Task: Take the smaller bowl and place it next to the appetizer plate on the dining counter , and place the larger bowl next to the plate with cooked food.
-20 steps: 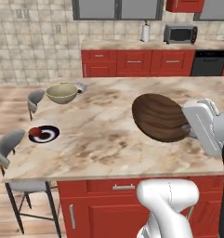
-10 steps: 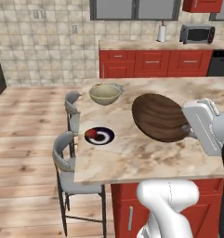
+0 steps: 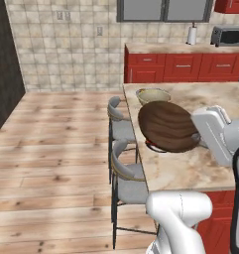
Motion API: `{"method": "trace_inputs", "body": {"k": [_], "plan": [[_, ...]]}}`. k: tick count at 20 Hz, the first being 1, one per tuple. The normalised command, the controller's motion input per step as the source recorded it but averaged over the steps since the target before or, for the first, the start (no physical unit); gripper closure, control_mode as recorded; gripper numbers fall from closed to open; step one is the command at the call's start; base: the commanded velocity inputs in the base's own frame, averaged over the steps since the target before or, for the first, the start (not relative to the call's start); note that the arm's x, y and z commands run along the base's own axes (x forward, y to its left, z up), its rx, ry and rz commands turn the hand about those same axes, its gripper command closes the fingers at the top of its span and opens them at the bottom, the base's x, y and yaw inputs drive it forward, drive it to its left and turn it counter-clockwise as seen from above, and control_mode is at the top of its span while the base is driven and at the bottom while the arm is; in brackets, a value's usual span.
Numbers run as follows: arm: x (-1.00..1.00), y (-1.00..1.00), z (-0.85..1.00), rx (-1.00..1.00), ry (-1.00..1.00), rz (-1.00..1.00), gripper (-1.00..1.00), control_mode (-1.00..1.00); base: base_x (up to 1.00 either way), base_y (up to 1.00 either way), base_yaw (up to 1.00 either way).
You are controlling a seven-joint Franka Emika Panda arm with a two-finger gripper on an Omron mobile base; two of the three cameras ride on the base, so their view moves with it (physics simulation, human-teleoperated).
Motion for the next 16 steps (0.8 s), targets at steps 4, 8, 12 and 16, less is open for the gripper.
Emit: {"method": "trace_inputs", "body": {"k": [4,8,12,16], "plan": [[-0.03,-0.04,-0.40,-0.11,0.13,-0.13,1.00,-1.00,0.00,0.00,0.00],[-0.44,-0.88,-0.44,0.04,0.03,-0.04,1.00,-1.00,0.00,0.00,0.00],[0.01,-0.67,-0.24,0.06,0.02,0.00,1.00,-1.00,0.00,0.00,0.00],[0.66,-0.01,-0.17,0.00,0.14,-0.11,1.00,-1.00,0.00,0.00,0.00]]}}
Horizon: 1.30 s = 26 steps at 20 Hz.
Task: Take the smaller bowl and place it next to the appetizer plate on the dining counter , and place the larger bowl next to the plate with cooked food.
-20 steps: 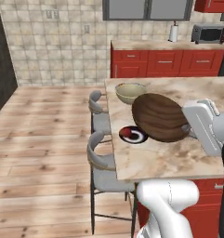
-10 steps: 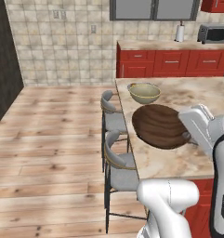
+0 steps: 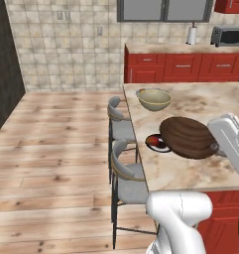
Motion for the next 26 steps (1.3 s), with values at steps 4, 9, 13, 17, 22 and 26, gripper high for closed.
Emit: {"method": "trace_inputs", "body": {"k": [4,9,13,17,22,26], "plan": [[-0.05,-0.43,-0.31,0.00,0.00,-0.03,1.00,-1.00,0.00,0.00,0.00],[-0.23,-0.42,-0.43,-0.01,-0.01,0.00,1.00,-1.00,0.00,0.00,0.00],[0.07,-0.46,-0.47,-0.01,0.00,0.00,1.00,-1.00,0.00,0.00,0.00],[0.22,-0.49,-0.53,-0.01,0.00,0.00,1.00,-1.00,0.00,0.00,0.00],[0.48,-0.31,-0.33,-0.04,0.03,0.00,1.00,-1.00,0.00,0.00,0.00],[0.42,-0.06,-0.43,-0.12,0.06,0.00,1.00,-1.00,0.00,0.00,0.00]]}}
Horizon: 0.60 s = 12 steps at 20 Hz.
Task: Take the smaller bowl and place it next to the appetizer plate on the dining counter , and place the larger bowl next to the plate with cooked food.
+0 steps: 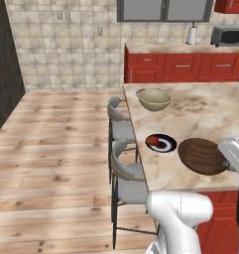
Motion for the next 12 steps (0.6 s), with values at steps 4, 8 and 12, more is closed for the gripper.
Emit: {"method": "trace_inputs", "body": {"k": [4,8,12], "plan": [[0.32,0.10,-0.53,-0.19,0.00,0.00,1.00,-1.00,0.00,0.00,0.00],[0.57,0.02,-0.33,-0.07,-0.03,0.00,1.00,-1.00,0.00,0.00,0.00],[0.57,0.00,-0.29,0.00,-0.01,0.00,1.00,-1.00,0.00,0.00,0.00]]}}
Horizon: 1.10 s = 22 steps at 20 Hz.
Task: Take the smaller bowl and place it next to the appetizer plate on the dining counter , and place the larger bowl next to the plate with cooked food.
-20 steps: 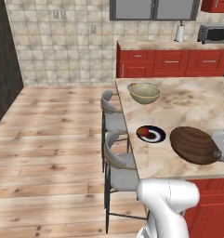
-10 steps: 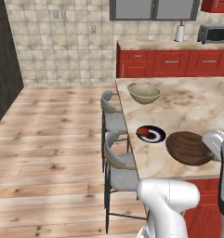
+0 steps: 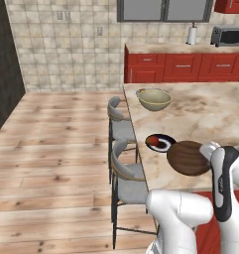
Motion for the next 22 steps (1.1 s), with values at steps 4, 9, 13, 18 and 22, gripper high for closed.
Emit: {"method": "trace_inputs", "body": {"k": [4,9,13,18,22], "plan": [[0.33,0.05,-0.20,0.00,0.02,0.09,1.00,-1.00,0.00,0.00,0.00],[0.26,0.04,-0.29,0.00,0.05,0.14,1.00,-1.00,0.00,0.00,0.00],[0.36,0.00,-0.25,0.00,0.00,0.12,1.00,-1.00,0.00,0.00,0.00],[0.44,0.00,-0.22,0.00,0.00,0.09,1.00,-1.00,0.00,0.00,0.00],[0.51,0.00,-0.24,0.00,0.05,0.05,1.00,-1.00,0.00,0.00,0.00]]}}
